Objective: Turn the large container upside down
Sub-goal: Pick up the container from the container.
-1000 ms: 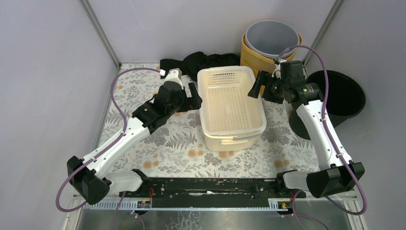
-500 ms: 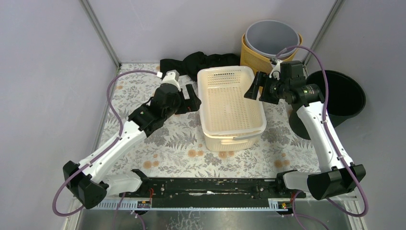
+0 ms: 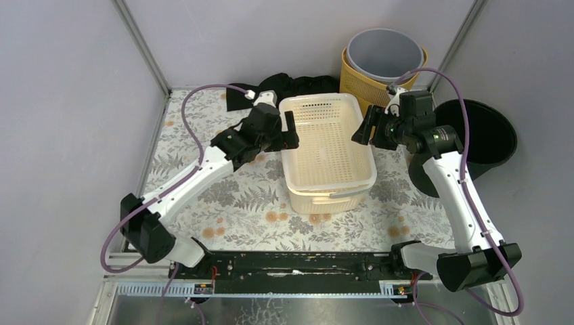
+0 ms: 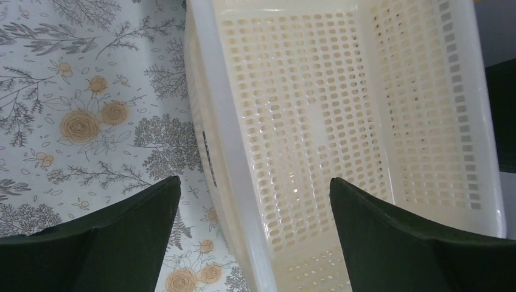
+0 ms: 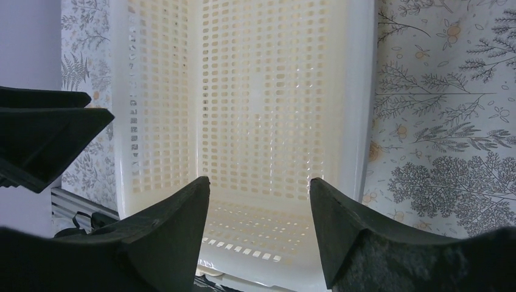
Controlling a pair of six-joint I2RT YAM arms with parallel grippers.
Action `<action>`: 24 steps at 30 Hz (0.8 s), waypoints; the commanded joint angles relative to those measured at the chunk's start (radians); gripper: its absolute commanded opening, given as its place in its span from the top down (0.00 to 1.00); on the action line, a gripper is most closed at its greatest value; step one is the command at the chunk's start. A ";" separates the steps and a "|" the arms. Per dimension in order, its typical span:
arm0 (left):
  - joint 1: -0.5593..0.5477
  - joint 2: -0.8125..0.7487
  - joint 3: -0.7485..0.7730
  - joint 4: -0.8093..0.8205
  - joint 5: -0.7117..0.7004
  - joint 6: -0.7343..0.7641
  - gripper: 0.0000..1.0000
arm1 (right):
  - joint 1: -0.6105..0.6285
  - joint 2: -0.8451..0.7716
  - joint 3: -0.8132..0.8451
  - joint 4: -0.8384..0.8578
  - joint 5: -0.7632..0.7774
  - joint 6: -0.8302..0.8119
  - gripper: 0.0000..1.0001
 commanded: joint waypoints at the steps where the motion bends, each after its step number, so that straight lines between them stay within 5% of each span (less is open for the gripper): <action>1: -0.028 0.062 0.055 -0.031 -0.040 0.004 0.00 | 0.006 -0.041 -0.027 0.007 0.012 -0.018 0.32; 19: -0.046 0.177 0.079 -0.016 -0.091 -0.001 0.62 | 0.005 -0.093 -0.099 0.023 -0.005 -0.030 0.32; 24: -0.046 0.199 0.102 -0.018 -0.091 0.032 0.90 | 0.005 -0.116 -0.103 0.010 0.019 -0.019 0.32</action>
